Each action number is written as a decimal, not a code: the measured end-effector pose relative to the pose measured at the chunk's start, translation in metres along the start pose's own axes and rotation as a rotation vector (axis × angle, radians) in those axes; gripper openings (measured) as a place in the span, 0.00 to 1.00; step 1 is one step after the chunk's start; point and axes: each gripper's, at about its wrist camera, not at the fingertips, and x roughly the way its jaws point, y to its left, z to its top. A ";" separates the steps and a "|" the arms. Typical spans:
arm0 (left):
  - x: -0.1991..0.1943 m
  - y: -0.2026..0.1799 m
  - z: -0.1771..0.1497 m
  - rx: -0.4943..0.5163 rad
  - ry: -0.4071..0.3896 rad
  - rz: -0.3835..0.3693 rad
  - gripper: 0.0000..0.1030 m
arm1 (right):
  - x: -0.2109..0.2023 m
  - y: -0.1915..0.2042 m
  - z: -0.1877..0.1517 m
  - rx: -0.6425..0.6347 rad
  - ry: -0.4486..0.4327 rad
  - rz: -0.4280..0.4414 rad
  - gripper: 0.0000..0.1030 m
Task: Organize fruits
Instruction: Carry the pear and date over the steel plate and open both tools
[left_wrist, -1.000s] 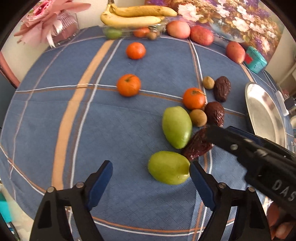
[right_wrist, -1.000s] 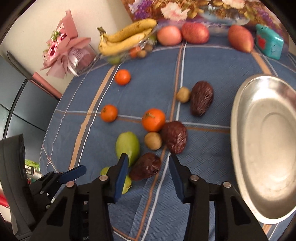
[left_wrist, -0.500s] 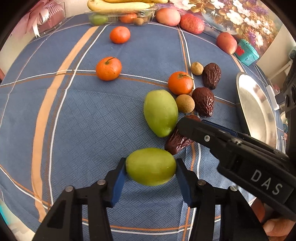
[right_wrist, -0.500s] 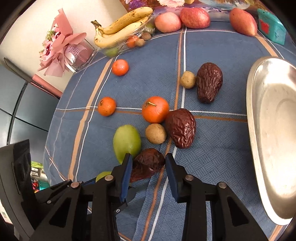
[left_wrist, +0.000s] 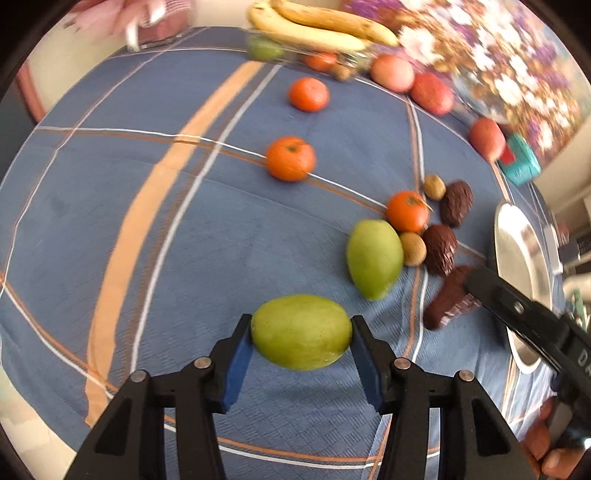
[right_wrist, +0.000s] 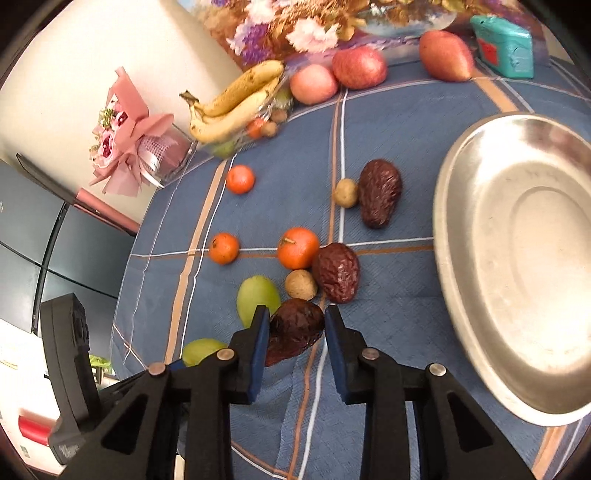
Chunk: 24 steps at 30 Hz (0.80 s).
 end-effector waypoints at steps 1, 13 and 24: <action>-0.001 0.003 0.002 -0.007 -0.006 0.011 0.53 | -0.003 -0.001 0.000 0.002 -0.006 -0.001 0.31; -0.024 0.000 0.043 -0.081 -0.076 0.028 0.53 | -0.044 0.007 0.009 -0.063 -0.126 -0.060 0.31; -0.028 -0.056 0.064 -0.095 -0.079 -0.012 0.53 | -0.079 -0.018 0.026 -0.015 -0.211 -0.171 0.31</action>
